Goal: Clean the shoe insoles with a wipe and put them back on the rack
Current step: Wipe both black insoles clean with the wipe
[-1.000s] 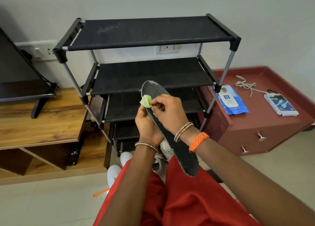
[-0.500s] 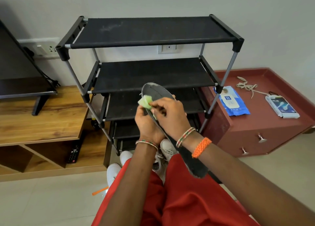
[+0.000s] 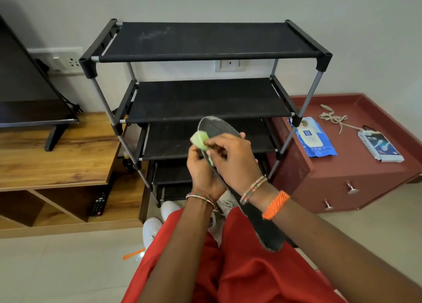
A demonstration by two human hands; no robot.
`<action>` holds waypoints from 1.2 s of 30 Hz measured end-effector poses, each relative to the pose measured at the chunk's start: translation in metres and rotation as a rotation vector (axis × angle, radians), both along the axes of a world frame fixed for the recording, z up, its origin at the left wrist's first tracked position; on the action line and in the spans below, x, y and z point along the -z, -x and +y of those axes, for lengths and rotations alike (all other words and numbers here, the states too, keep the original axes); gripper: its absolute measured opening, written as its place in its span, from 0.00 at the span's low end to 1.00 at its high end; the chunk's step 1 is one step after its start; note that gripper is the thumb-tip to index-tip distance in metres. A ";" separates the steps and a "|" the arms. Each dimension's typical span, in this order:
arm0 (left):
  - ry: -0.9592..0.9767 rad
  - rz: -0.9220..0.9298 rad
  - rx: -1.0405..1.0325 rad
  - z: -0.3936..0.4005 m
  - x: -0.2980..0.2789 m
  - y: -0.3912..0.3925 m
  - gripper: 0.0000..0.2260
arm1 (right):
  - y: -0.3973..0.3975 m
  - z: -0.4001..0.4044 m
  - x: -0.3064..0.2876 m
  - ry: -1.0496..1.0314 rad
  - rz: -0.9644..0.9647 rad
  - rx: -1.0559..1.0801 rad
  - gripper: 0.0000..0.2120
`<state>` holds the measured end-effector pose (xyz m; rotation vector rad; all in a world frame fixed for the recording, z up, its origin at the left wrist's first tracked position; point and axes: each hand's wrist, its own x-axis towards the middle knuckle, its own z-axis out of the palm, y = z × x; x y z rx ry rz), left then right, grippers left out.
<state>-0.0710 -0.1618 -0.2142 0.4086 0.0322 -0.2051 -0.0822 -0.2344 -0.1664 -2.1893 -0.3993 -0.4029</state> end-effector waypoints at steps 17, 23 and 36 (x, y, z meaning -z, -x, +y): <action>-0.158 0.037 -0.043 0.007 -0.005 -0.006 0.33 | 0.019 0.008 0.007 -0.015 -0.096 -0.004 0.09; -0.150 0.000 -0.037 -0.008 -0.012 0.003 0.26 | -0.015 0.012 -0.010 -0.037 -0.164 0.107 0.10; -0.269 -0.063 0.014 0.003 -0.020 0.000 0.36 | 0.001 0.013 -0.020 0.168 -0.231 0.017 0.12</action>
